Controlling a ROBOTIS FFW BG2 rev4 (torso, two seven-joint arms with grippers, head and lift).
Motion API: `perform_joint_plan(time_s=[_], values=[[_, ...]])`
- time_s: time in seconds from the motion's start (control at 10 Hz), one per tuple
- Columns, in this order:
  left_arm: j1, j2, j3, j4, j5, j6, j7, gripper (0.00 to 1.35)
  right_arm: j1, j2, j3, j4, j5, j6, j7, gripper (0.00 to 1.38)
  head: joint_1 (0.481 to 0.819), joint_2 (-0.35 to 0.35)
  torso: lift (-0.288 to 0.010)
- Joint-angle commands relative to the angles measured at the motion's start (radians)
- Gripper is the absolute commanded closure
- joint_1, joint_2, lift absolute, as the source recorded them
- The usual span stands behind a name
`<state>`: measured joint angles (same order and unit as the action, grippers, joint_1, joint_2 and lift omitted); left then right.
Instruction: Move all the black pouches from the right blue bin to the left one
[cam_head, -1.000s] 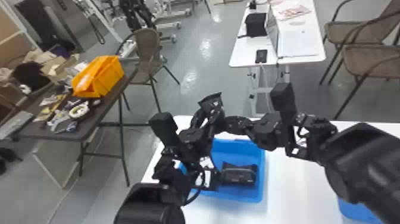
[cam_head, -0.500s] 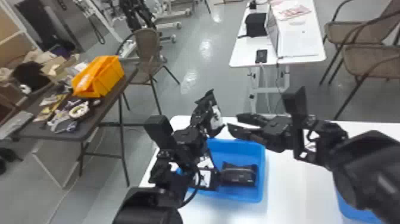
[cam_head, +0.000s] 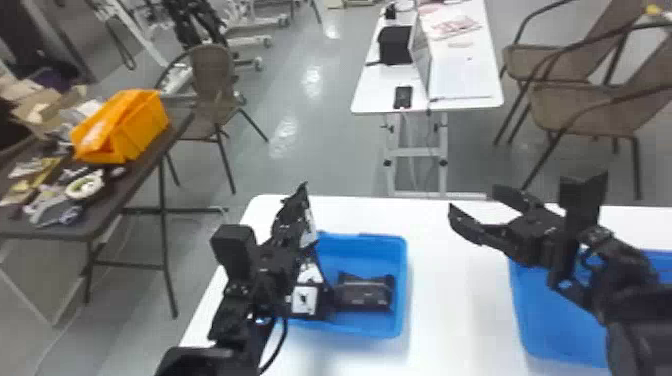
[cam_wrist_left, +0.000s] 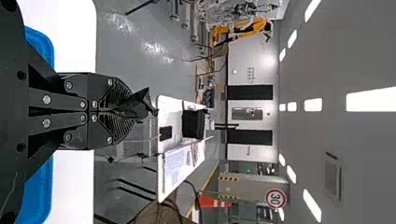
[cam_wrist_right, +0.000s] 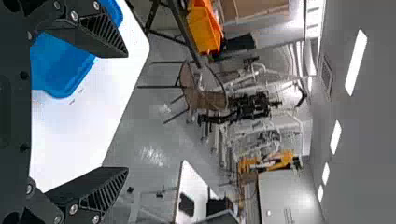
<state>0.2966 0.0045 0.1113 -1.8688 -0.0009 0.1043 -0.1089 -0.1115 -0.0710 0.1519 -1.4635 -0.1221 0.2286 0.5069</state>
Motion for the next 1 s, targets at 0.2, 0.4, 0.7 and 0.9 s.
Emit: perform_joint_plan(time_s=[0.2, 0.4, 0.7, 0.9], values=[[0.003, 0.003, -0.025, 0.088, -0.172, -0.060, 0.000, 1.22, 0.118, 0.013, -0.110, -0.089, 0.047, -0.006, -0.071, 0.14, 0.695, 0.167, 0.010], [0.001, -0.003, -0.027, 0.100, -0.129, -0.095, 0.005, 0.92, 0.138, 0.016, -0.135, -0.092, 0.041, -0.009, -0.082, 0.14, 0.695, 0.128, 0.010], [0.012, -0.007, -0.024, 0.086, 0.038, -0.232, 0.020, 0.10, 0.153, 0.017, -0.155, -0.110, 0.047, -0.009, -0.085, 0.14, 0.695, 0.112, 0.010], [0.053, -0.007, -0.013, 0.030, 0.084, -0.275, 0.064, 0.18, 0.224, 0.020, -0.173, -0.178, 0.041, -0.054, -0.139, 0.14, 0.695, 0.109, 0.010]])
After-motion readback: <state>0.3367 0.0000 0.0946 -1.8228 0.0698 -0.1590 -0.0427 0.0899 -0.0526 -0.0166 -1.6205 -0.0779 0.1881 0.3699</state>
